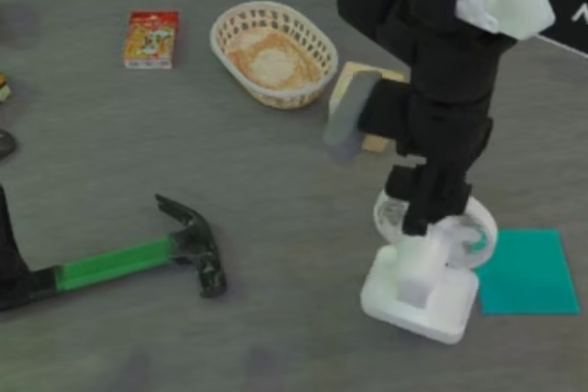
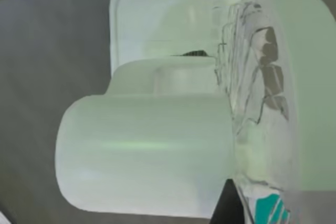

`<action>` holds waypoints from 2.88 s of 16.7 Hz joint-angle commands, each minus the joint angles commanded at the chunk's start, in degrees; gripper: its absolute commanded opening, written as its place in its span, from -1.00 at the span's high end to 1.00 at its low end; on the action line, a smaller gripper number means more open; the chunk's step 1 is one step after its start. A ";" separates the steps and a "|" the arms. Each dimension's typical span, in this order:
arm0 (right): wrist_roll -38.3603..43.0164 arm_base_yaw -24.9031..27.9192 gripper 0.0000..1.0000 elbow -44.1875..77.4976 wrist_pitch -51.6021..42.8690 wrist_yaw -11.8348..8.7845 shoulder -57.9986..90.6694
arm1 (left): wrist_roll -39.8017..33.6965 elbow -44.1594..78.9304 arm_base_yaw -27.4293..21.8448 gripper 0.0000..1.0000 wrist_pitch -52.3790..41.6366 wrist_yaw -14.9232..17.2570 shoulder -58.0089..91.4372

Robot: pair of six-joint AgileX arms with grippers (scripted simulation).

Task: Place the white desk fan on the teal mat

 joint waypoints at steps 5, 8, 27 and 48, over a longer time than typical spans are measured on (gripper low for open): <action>32.66 -3.03 1.00 -4.51 0.44 0.95 -2.60 | 0.00 0.00 0.00 -1.00 0.00 0.00 0.00; 54.63 -5.55 1.00 -7.52 0.75 1.13 -5.02 | 0.00 0.00 0.00 -1.00 0.00 0.00 0.00; 135.77 -18.54 1.00 -17.87 3.10 -2.10 -19.88 | 0.00 0.00 0.00 -1.00 0.00 0.00 0.00; 135.72 -18.60 -0.06 -24.73 10.94 -2.10 -18.90 | 0.00 0.00 0.00 -1.00 0.00 0.00 0.00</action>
